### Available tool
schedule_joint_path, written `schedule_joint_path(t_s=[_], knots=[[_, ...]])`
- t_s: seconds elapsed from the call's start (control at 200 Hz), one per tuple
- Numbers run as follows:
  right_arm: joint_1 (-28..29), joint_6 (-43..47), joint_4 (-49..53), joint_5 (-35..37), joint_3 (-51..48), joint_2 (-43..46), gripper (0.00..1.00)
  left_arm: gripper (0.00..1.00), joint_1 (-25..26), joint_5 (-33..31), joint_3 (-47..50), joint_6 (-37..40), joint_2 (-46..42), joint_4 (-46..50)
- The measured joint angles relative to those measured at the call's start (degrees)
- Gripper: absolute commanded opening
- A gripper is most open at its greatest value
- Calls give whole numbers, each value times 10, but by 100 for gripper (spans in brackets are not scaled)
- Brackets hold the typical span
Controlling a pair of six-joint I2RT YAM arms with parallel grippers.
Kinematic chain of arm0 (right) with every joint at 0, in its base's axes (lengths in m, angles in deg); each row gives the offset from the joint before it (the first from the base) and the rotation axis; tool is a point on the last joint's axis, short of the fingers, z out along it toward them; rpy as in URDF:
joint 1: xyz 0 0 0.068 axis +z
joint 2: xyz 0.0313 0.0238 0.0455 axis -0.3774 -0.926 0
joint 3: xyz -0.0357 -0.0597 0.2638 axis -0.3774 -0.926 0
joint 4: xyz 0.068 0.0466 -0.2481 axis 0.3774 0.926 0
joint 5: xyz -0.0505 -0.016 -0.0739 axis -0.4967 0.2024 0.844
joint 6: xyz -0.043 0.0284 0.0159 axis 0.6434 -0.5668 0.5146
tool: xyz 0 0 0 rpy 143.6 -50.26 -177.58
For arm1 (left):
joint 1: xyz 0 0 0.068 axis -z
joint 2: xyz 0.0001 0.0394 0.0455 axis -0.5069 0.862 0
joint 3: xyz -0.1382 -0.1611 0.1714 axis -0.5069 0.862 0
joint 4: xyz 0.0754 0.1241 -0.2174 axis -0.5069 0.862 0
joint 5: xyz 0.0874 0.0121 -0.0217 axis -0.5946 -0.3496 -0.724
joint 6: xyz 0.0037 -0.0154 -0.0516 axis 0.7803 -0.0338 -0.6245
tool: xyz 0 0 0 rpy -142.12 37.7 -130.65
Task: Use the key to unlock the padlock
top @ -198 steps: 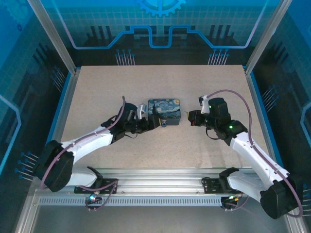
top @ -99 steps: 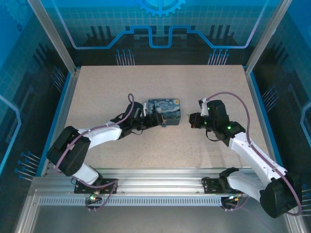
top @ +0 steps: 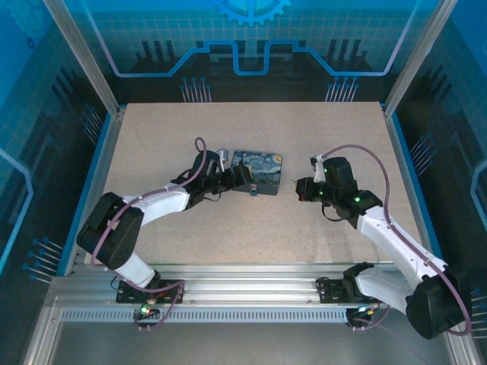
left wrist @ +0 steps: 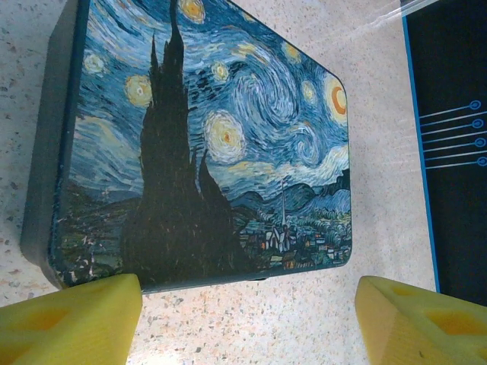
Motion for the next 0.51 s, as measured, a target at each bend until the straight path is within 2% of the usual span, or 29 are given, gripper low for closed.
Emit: schedule_joint_path(t_s=[0.14, 0.3, 0.335, 0.505], knots=[[0, 7, 1, 2, 3, -7, 0, 83, 0, 6, 11, 0, -7, -12], [-3, 25, 15, 6, 41, -52, 0, 92, 4, 14, 61, 4, -41, -29], [-6, 30, 17, 9, 59, -69, 0, 96, 7, 14, 72, 5, -46, -35], [-22, 49, 13, 13, 135, -137, 0, 99, 56, -9, 142, 27, -55, -110]])
